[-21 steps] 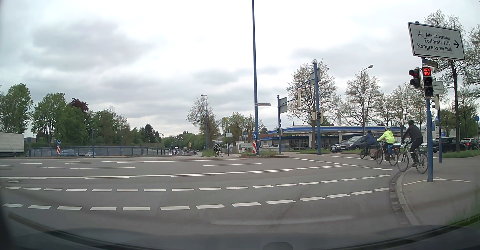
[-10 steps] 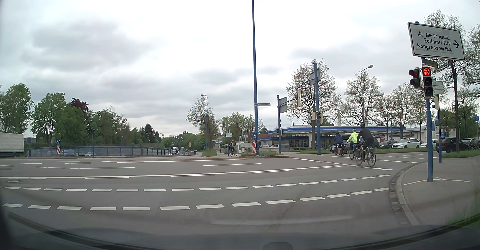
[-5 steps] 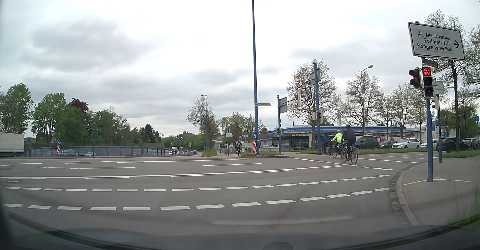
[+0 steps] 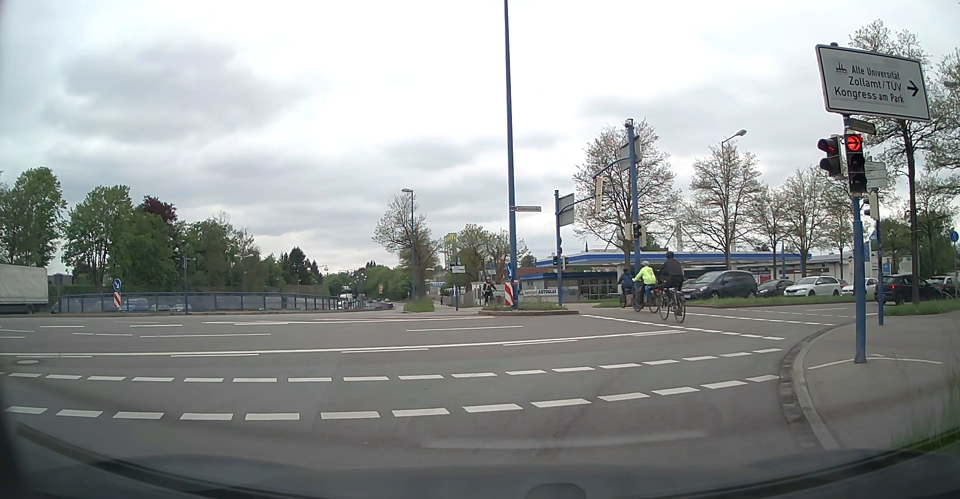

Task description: Follow the waypoints while adhering to traffic rules and regulations

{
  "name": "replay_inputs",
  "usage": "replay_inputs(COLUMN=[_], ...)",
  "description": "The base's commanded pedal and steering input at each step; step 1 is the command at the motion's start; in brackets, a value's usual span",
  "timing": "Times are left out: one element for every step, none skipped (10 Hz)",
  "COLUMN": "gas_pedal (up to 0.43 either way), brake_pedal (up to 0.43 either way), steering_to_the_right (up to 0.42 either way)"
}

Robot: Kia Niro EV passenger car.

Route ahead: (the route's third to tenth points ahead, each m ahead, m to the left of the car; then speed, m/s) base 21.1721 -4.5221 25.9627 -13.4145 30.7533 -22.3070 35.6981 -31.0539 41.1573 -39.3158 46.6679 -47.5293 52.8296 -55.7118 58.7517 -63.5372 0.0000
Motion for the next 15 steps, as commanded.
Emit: replay_inputs(gas_pedal=[0.0, 0.0, 0.0, 0.0, 0.0, 0.0, 0.0, 0.0, 0.0, 0.0, 0.0, 0.0, 0.0, 0.0, 0.0], brake_pedal=[0.244, 0.244, 0.244, 0.244, 0.244, 0.244, 0.244, 0.244, 0.244, 0.244, 0.244, 0.244, 0.244, 0.244, 0.244], steering_to_the_right=[0.033, 0.033, 0.033, 0.033, 0.033, 0.033, 0.033, 0.033, 0.033, 0.033, 0.033, 0.033, 0.033, 0.033, 0.033])
